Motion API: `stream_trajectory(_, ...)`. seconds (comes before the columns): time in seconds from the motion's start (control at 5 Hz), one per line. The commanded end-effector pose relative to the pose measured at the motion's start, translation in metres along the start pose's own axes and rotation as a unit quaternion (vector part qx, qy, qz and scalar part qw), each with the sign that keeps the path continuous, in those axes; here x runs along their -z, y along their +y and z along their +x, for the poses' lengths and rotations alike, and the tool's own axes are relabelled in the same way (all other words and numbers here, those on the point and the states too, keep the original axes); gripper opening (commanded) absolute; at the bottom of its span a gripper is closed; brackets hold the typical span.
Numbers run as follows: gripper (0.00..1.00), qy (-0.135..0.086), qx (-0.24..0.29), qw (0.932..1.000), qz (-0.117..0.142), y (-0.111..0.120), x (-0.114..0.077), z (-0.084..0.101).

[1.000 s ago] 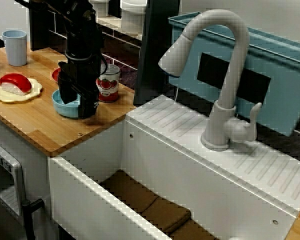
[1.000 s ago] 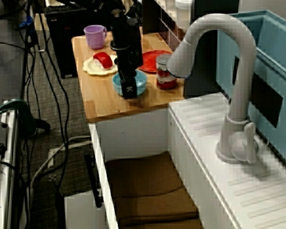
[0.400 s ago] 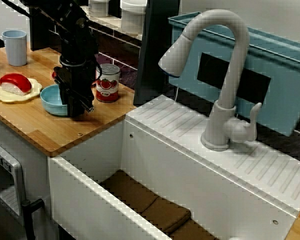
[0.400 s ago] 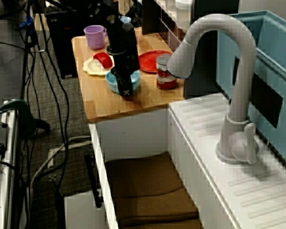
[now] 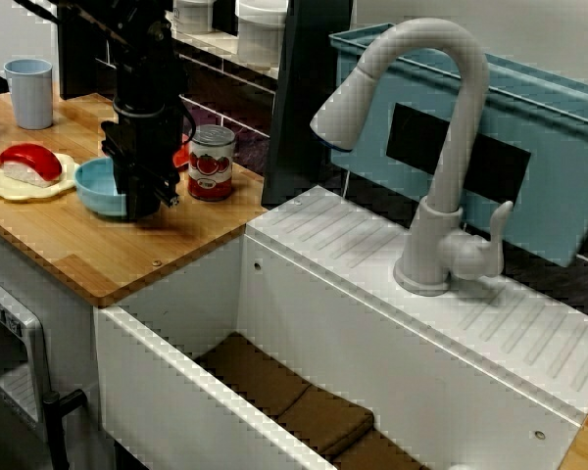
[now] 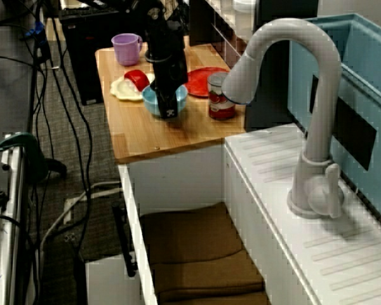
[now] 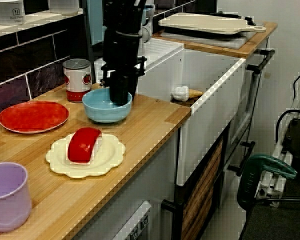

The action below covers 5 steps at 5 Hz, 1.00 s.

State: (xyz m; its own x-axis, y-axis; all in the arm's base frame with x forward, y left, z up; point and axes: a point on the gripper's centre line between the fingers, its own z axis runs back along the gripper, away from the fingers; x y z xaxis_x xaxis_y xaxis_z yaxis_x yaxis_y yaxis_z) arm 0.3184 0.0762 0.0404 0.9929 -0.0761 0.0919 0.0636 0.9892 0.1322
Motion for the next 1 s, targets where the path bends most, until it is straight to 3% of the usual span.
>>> stream_trajectory(0.0,0.00,-0.042,-0.008,0.9990,-0.009,0.036,-0.030,0.027)
stream_trajectory(0.4,0.00,-0.075,-0.012,0.9970,-0.015,0.062,-0.039,0.043)
stream_trajectory(0.8,0.00,-0.100,-0.006,0.9948,0.016,0.081,-0.025,0.055)
